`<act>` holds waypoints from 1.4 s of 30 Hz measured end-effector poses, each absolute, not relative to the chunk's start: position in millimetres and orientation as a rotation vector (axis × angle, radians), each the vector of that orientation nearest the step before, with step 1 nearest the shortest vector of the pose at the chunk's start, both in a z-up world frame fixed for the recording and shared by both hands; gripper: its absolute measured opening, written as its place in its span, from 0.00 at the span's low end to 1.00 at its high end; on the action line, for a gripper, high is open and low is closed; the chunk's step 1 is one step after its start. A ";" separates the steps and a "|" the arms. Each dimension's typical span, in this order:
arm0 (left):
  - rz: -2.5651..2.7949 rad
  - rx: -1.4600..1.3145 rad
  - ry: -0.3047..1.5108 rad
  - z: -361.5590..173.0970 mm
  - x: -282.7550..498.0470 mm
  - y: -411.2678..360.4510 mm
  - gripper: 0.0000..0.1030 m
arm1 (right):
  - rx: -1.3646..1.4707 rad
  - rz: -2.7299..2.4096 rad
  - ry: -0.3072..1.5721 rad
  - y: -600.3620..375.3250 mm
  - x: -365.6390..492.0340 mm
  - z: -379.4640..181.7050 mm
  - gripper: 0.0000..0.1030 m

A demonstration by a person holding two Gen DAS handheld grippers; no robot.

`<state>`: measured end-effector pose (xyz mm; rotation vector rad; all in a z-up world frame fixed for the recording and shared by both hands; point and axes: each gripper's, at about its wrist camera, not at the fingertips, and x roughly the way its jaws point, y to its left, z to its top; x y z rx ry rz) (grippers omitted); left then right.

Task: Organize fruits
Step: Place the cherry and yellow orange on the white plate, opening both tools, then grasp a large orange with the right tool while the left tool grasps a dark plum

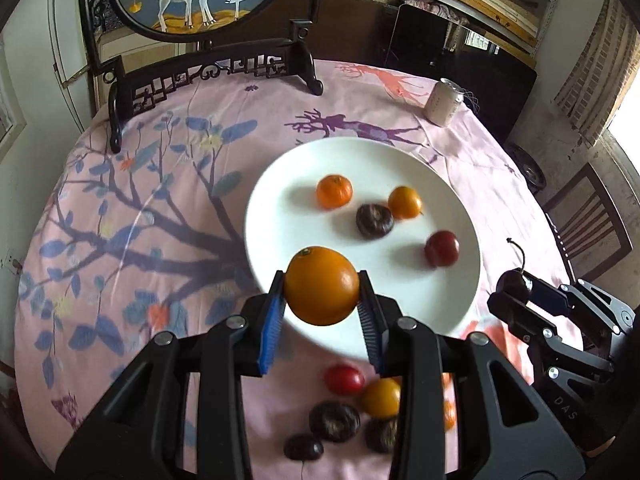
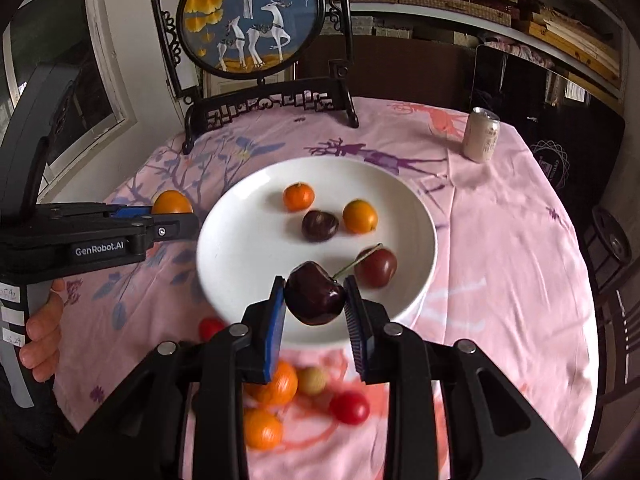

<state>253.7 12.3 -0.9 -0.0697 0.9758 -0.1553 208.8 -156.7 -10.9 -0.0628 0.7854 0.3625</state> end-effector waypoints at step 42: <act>-0.118 -0.061 0.937 -3.6 272.2 14.4 0.66 | -0.199 0.266 0.883 -166.2 233.3 -29.5 0.59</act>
